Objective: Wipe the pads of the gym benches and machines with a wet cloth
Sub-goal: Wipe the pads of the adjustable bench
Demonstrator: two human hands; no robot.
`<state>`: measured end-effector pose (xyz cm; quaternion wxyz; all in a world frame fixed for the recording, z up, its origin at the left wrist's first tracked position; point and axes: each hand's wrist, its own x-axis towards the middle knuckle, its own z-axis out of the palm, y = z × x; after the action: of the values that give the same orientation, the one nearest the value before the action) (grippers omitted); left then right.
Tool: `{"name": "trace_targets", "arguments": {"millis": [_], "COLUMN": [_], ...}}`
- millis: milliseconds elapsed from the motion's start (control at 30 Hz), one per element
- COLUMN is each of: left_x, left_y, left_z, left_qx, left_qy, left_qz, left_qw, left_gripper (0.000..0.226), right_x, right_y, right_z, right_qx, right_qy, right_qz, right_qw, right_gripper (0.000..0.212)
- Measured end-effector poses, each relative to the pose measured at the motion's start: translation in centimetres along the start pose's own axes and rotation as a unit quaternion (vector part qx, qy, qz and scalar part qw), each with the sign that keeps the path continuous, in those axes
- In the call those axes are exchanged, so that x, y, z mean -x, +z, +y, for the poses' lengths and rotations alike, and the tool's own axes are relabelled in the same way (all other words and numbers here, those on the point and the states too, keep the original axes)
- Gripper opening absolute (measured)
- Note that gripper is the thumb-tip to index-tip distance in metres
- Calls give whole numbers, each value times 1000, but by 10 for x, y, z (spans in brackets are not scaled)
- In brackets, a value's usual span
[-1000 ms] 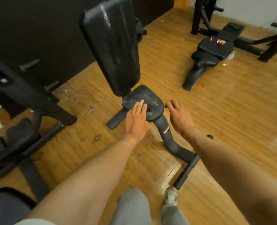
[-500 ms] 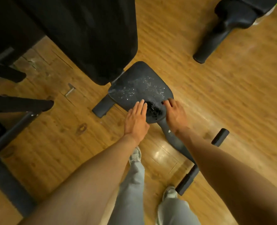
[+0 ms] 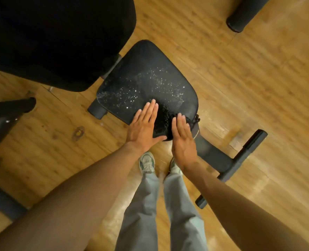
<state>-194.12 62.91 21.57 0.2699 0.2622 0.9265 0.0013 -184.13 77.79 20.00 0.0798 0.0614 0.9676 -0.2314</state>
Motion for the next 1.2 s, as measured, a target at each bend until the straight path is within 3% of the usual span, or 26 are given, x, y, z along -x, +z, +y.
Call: {"name": "trace_targets", "arguments": {"millis": [133, 333, 500, 600, 700, 833, 1033, 1200], "left_x": [-2, -3, -3, -3, -3, -2, 4, 2], "left_y": [0, 4, 2, 4, 8, 8, 9, 17], "left_z": [1, 3, 4, 0, -2, -1, 3, -9], "left_qx": [-4, -24, -30, -30, -39, -43, -26, -58], "left_qy": [-6, -15, -13, -7, -3, -2, -22, -2], "left_qz": [-12, -5, -6, -2, 10, 19, 32, 50], "left_qw": [1000, 1000, 999, 1000, 999, 999, 999, 997], "left_gripper": [123, 123, 126, 126, 126, 126, 126, 125], "right_x": [-27, -92, -12, -33, -89, -103, 1, -93], "right_y": [-9, -20, 5, -3, -18, -16, 14, -12], "right_z": [23, 25, 14, 29, 44, 29, -5, 21], "right_qx": [17, -20, -22, -6, 11, -30, -75, -43], "right_qy": [-43, 49, -62, -105, -41, 46, -46, -39], "right_qz": [-7, 48, 11, 1, 36, 73, -17, 9], "right_qw": [999, 997, 998, 994, 998, 996, 996, 998], "right_gripper": [69, 65, 68, 62, 82, 83, 72, 75]}}
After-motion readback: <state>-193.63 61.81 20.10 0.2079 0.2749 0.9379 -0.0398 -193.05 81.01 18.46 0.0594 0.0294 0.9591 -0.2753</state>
